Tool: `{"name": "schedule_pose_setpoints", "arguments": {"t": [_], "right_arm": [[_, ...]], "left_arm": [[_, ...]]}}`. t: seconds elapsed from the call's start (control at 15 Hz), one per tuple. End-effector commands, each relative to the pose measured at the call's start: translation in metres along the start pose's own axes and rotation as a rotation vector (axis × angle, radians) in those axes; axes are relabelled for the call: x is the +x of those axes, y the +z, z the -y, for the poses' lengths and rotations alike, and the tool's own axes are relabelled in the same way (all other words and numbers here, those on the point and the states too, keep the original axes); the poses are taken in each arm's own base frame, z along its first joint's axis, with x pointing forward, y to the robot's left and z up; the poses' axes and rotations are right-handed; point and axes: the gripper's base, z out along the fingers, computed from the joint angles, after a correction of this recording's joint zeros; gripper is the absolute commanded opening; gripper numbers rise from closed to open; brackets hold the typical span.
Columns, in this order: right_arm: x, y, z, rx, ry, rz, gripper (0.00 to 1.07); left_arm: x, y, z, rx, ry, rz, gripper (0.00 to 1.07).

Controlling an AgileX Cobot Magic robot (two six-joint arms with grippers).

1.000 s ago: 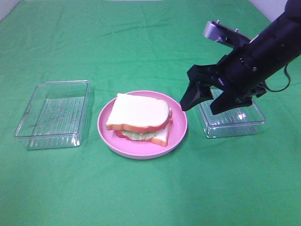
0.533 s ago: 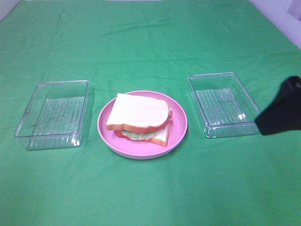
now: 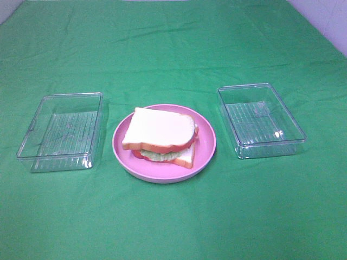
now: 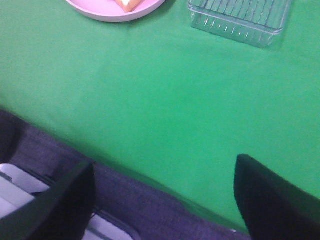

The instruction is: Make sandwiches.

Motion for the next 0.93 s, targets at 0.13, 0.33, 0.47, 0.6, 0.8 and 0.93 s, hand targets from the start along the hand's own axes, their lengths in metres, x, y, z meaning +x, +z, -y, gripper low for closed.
{"name": "schedule_pose_setpoints", "arguments": {"t": [0.13,0.33,0.47,0.6,0.8,0.93], "right_arm": [[0.0173,-0.0134,-0.0002,0.075,-0.030,0.171,0.73],[0.0216,-0.0169,0.0004,0.096,-0.005,0.205,0.73],[0.0216,-0.0169,0.0003,0.095,-0.001,0.206,0.73],[0.0216,-0.0169,0.0003,0.095,-0.001,0.206,0.73],[0.0216,-0.0169,0.0003,0.095,-0.001,0.206,0.73],[0.0216,-0.0169,0.0003,0.095,-0.001,0.206,0.73]], "left_arm": [[-0.0005,-0.0007,0.0008,0.015,0.005,0.015,0.78],[-0.0005,-0.0007,0.0007,0.014,0.005,0.015,0.78],[-0.0005,-0.0007,0.0006,0.013,0.001,0.015,0.78],[-0.0005,-0.0007,0.0006,0.013,0.001,0.015,0.78],[-0.0005,-0.0007,0.0006,0.013,0.001,0.015,0.78],[-0.0005,-0.0007,0.0006,0.013,0.001,0.015,0.78]]}}
